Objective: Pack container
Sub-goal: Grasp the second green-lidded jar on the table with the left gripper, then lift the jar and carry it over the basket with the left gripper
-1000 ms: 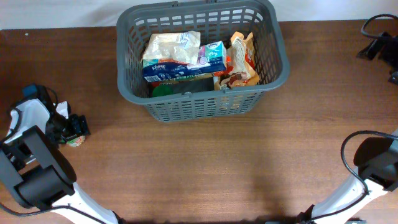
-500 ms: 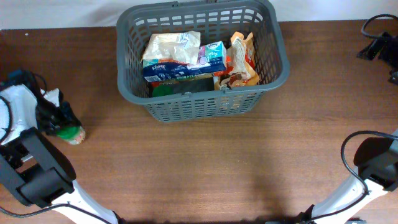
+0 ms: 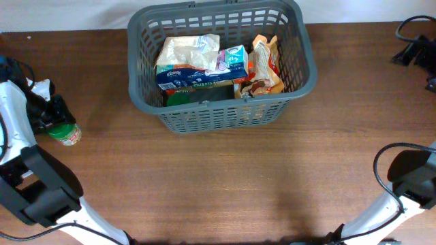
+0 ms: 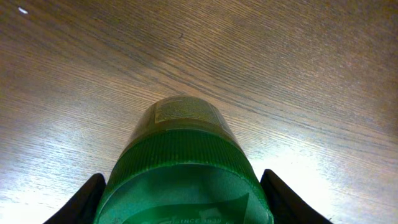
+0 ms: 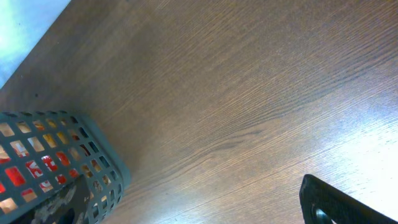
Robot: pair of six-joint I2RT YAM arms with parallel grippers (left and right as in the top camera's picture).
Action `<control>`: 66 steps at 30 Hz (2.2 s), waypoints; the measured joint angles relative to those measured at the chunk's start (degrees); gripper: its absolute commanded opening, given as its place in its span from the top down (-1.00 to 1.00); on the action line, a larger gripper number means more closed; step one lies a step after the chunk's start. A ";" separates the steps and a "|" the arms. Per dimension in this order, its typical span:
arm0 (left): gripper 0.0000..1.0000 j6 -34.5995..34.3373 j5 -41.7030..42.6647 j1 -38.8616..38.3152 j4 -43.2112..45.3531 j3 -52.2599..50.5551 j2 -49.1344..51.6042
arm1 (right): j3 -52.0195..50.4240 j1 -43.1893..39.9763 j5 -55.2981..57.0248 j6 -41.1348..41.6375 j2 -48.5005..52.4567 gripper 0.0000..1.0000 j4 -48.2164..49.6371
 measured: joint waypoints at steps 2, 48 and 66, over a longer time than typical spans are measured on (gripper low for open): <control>0.76 0.07 0.04 0.00 -0.02 0.00 0.02 | 0.00 0.00 0.00 0.00 0.00 -0.98 0.00; 0.96 30.91 4.11 -49.72 -18.82 50.23 -0.87 | 0.00 0.00 0.00 0.02 0.00 -0.98 0.00; 0.97 33.18 2.95 -49.94 -20.37 33.94 7.41 | 0.00 0.00 0.00 -0.02 0.00 -0.98 0.00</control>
